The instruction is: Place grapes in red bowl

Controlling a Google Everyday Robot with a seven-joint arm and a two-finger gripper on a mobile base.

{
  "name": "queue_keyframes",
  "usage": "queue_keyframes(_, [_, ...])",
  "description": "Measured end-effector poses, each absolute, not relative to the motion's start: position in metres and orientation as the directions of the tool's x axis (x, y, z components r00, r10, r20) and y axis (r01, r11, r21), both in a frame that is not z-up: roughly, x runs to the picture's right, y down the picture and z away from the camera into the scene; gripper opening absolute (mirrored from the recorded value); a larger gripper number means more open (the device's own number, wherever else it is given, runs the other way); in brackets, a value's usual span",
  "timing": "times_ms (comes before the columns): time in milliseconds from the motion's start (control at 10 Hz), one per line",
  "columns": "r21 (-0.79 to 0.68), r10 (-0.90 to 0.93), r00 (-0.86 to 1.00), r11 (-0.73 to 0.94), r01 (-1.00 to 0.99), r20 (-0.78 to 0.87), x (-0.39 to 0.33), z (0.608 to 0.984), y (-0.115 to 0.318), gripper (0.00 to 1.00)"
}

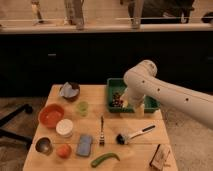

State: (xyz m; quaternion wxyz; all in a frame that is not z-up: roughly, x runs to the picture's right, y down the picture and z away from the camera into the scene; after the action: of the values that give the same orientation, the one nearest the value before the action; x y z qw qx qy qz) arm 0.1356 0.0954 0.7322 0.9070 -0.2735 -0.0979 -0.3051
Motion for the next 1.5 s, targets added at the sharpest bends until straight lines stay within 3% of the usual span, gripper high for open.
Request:
queue_keyframes(300, [-0.427,-0.509,0.793,0.668,0.609,0.336,0.139,0.734,0.096,0.80])
queue_keyframes(800, [-0.357,-0.640,0.673,0.571,0.739,0.370,0.125,0.770,0.068,0.80])
queue_keyframes(1500, [-0.233,-0.813,0.283,0.187,0.954,0.508,0.079,0.828,0.033,0.80])
